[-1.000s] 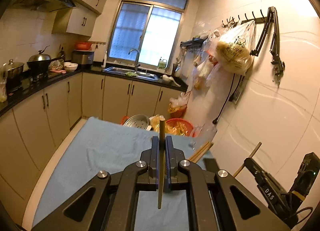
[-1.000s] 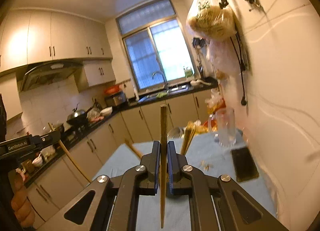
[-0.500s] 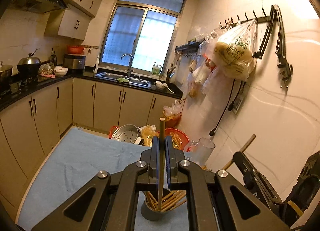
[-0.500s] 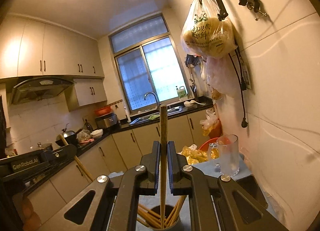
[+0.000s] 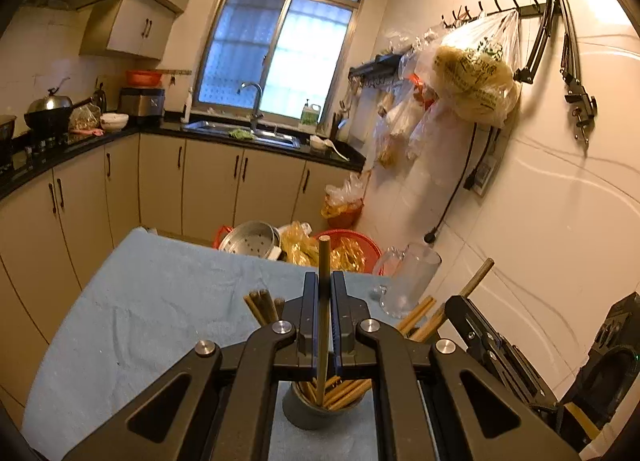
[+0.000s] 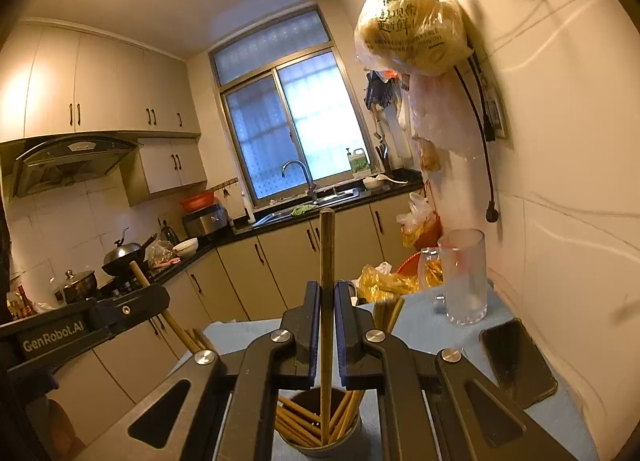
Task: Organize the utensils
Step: 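Carry both held chopsticks to the black cup and lower them in, then open the left tool in the cup while the right tool releases its chopstick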
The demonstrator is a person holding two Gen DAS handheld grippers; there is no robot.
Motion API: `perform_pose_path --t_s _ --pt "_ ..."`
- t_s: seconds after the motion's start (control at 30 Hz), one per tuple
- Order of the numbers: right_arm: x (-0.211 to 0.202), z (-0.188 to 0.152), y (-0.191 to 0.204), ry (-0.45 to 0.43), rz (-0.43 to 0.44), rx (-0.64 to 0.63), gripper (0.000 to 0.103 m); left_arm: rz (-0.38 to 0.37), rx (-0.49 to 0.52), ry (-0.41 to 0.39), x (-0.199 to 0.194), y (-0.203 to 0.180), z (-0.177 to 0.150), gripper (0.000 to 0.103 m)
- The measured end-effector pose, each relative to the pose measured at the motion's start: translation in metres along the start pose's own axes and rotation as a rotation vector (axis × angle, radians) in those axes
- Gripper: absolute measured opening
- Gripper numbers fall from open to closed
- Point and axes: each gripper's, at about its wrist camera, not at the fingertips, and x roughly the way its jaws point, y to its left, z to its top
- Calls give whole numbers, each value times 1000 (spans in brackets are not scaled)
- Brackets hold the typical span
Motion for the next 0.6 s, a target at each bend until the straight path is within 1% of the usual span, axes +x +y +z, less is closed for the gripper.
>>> perform_pose_path --t_s 0.27,0.5,0.6 --pt "8 -13 -9 49 -10 23 8 13 -6 37 5 5 -12 6" --pt "15 -16 -15 96 2 43 9 17 9 37 5 2 -14 6" --pt "15 -18 -17 111 12 48 12 19 12 36 3 2 -15 6"
